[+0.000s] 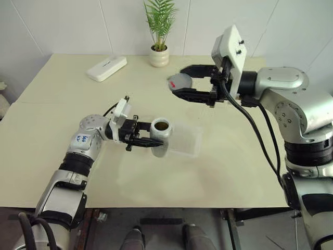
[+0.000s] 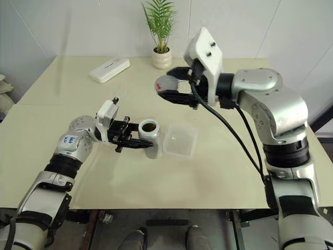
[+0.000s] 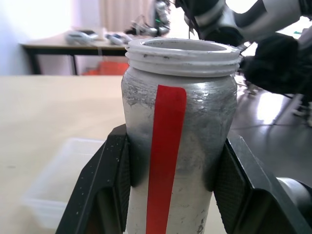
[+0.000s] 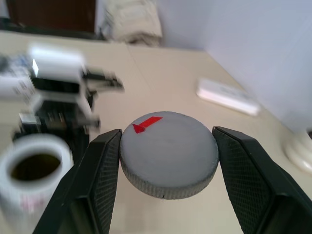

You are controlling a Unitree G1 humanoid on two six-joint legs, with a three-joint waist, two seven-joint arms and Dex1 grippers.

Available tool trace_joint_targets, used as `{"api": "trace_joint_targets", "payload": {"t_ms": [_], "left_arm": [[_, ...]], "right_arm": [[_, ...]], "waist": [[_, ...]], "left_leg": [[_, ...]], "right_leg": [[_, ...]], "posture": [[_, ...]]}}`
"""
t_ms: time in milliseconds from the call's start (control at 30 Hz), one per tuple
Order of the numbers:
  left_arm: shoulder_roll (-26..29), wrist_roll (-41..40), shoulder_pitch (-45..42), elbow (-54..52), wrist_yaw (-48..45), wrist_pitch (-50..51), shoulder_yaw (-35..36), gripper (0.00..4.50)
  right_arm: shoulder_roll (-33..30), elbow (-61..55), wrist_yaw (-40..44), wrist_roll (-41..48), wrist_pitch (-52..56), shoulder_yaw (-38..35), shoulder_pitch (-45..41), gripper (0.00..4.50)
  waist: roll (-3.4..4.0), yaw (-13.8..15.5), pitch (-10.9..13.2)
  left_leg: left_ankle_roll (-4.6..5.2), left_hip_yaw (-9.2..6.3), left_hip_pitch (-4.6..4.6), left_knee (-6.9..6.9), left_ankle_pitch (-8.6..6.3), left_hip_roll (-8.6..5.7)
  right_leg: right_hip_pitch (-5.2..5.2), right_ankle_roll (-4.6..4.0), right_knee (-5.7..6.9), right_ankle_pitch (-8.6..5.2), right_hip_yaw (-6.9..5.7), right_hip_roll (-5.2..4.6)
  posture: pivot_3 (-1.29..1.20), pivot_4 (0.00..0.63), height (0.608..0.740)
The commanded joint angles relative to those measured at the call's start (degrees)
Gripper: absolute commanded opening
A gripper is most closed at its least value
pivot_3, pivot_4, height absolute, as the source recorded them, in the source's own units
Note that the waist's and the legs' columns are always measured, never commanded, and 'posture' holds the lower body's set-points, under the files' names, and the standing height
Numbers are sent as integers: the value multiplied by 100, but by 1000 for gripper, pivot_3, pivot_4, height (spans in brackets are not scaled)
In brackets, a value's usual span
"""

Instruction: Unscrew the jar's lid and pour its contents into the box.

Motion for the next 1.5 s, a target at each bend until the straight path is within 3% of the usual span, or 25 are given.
{"api": "trace_joint_targets", "payload": {"t_ms": [33, 267, 533, 567, 733, 900, 1067, 1133, 1200, 1400, 1500], "left_arm": [[125, 178, -295, 225, -217, -182, 403, 1876], [19, 742, -467, 770, 238, -659, 746, 1876], [-325, 1282, -812, 1368, 591, -1216, 823, 1876], [-369, 1334, -873, 1450, 612, -1317, 840, 1876], [-529, 1626, -1128, 1798, 887, -1785, 897, 1876], [-654, 2042, -1314, 2037, 1233, -2402, 831, 1876], [-919, 1913, -1582, 2330, 847, -2989, 1008, 1876], [-946, 2241, -1692, 2501, 925, -3465, 834, 1876], [-902, 3090, -1820, 2703, 1571, -4416, 377, 1876], [-784, 4609, -2205, 3223, 2757, -5992, -459, 1876], [-719, 5794, -2478, 3267, 4325, -6438, -1004, 1876]], "right_arm": [[-303, -212, -551, -288, 605, -234, 526, 2982], [-9, -812, -1512, -417, 1213, -572, 2082, 2982], [484, -520, -2145, -688, 860, -729, 2793, 2982], [474, -494, -2154, -720, 803, -732, 2848, 3182], [359, -648, -2035, -748, 534, -796, 3063, 4482], [77, -1170, -1607, -461, 523, -993, 3231, 4482], [-388, -2223, -554, 729, 677, -1733, 3516, 4482], [-472, -2508, -270, 1375, 786, -2194, 3614, 4482], [-603, -2828, 169, 2143, 829, -2829, 3866, 4482], [-945, -3092, 352, 3100, 820, -3568, 4294, 4482], [-1158, -3210, 256, 3172, 778, -3743, 4513, 4482]], "waist": [[1, -2, 0], [4, -34, 2], [3, -2, 2], [4, 0, 2], [4, -6, 2], [4, -17, 2], [3, 28, 3], [3, 19, 2], [3, 60, 3], [1, 132, 3], [-2, 143, 5]], "left_leg": [[0, 1, 0, 0, 0, 0], [1, 4, 1, -5, 0, 1], [1, 2, 1, 11, 2, -2], [2, 2, 1, 12, 2, -3], [2, 2, 0, 10, 2, -4], [2, 2, 1, 8, 2, -4], [2, 1, -2, 8, 2, -5], [2, -1, 0, 9, 2, -5], [2, -2, 0, 9, 2, -6], [3, 1, 0, 14, 1, -8], [3, 2, -1, 19, 1, -9]], "right_leg": [[-1, 0, 0, 0, 1, 0], [-6, 0, 5, -4, 5, 2], [3, 7, 10, 1, 6, 2], [3, 9, 10, 2, 7, 1], [4, 10, 6, 2, 7, 1], [3, 10, 7, 2, 7, 2], [6, 13, 4, 1, 6, 2], [14, 18, -5, 2, 5, 2], [16, 19, -7, 3, 6, 2], [27, 30, -29, 13, 10, 1], [27, 31, -30, 14, 13, 2]], "posture": [[0, 150, 740], [0, 150, 740], [0, 150, 740], [0, 150, 740], [0, 150, 740], [0, 150, 740], [0, 150, 740], [0, 150, 740], [0, 150, 740], [0, 150, 740], [0, 150, 740]]}}
